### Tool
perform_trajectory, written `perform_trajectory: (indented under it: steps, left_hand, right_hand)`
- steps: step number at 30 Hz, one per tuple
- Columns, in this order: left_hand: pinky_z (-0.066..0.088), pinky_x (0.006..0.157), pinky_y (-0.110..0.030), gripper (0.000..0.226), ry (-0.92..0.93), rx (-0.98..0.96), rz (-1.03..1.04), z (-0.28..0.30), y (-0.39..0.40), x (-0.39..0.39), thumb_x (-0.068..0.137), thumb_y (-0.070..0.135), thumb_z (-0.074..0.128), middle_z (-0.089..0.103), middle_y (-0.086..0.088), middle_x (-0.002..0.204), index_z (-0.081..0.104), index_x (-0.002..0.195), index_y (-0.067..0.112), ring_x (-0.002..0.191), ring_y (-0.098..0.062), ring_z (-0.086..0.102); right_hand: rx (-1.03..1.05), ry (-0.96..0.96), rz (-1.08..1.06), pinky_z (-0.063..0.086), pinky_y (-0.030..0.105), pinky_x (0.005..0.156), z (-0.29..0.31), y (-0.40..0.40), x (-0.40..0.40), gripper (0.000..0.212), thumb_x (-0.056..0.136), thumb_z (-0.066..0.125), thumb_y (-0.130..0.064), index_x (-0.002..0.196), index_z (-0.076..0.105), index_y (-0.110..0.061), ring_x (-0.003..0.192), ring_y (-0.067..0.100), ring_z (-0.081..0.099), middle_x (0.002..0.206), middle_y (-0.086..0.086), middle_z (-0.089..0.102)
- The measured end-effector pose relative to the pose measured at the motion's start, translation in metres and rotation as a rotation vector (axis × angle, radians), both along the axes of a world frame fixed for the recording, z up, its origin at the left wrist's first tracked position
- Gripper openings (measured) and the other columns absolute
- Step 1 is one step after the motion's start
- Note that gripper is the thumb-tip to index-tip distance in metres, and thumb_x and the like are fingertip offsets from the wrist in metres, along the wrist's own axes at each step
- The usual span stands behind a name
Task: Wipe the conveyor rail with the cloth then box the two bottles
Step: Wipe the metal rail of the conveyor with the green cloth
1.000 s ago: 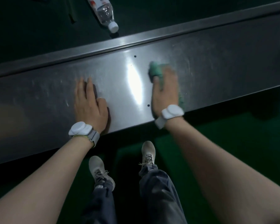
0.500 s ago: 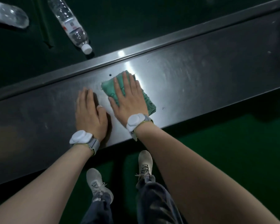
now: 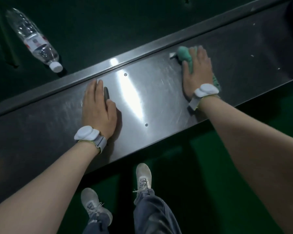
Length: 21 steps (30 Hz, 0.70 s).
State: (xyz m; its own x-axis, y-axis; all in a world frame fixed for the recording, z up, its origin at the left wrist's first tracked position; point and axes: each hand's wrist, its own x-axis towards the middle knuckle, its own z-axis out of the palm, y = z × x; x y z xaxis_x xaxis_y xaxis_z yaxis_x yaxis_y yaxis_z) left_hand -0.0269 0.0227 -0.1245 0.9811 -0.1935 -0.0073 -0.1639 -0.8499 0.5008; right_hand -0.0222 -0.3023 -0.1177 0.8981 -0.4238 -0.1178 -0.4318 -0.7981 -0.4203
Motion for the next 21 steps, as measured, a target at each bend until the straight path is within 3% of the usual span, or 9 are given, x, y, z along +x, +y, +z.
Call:
perform_trajectory:
  steps: [3, 6, 10, 14, 21]
  left_hand:
    - [0.016, 0.134, -0.044, 0.064, -0.014, -0.014, 0.032, 0.001, 0.006, 0.005, 0.107, 0.027, 0.033, 0.027, -0.018, 0.175, 0.032, 0.166, 0.001, 0.164, -0.033, 0.022]
    - [0.016, 0.134, -0.044, 0.066, -0.008, -0.013, 0.062, 0.001, 0.013, 0.007, 0.106, 0.029, 0.031, 0.027, -0.018, 0.175, 0.032, 0.166, 0.001, 0.164, -0.033, 0.022]
    - [0.018, 0.134, -0.048, 0.066, 0.021, -0.006, 0.103, -0.002, 0.014, 0.002, 0.106, 0.028, 0.031, 0.028, -0.018, 0.176, 0.032, 0.166, 0.000, 0.163, -0.033, 0.023]
    - [0.020, 0.133, -0.053, 0.064, -0.020, -0.069, 0.074, -0.002, 0.004, -0.003, 0.107, 0.025, 0.033, 0.030, -0.021, 0.174, 0.032, 0.165, -0.003, 0.163, -0.037, 0.025]
    - [0.016, 0.134, -0.048, 0.066, -0.017, -0.021, -0.056, -0.003, -0.058, 0.013, 0.104, 0.023, 0.035, 0.029, -0.024, 0.173, 0.033, 0.164, -0.004, 0.163, -0.038, 0.023]
  right_hand:
    - [0.157, -0.072, -0.160, 0.017, 0.045, 0.135, 0.008, -0.012, 0.005, 0.060, 0.117, 0.035, -0.041, 0.169, 0.030, -0.010, 0.165, 0.027, 0.024, 0.177, 0.011, 0.029]
    - [0.194, -0.076, -0.295, 0.015, 0.043, 0.136, 0.014, 0.007, 0.014, 0.062, 0.116, 0.035, -0.044, 0.169, 0.029, -0.011, 0.165, 0.026, 0.022, 0.177, 0.009, 0.028]
    - [0.028, -0.037, 0.014, 0.011, 0.048, 0.135, 0.005, 0.088, 0.023, 0.060, 0.116, 0.036, -0.039, 0.167, 0.034, -0.007, 0.163, 0.040, 0.024, 0.174, 0.024, 0.029]
    - [-0.104, -0.020, 0.170, 0.004, 0.054, 0.136, -0.009, 0.170, 0.015, 0.068, 0.113, 0.022, -0.055, 0.172, 0.026, -0.021, 0.167, 0.042, 0.007, 0.178, 0.025, 0.011]
    - [-0.171, 0.017, 0.387, 0.008, 0.053, 0.136, -0.019, 0.101, 0.007, 0.071, 0.112, 0.023, -0.057, 0.173, 0.019, -0.020, 0.167, 0.037, 0.007, 0.180, 0.019, 0.009]
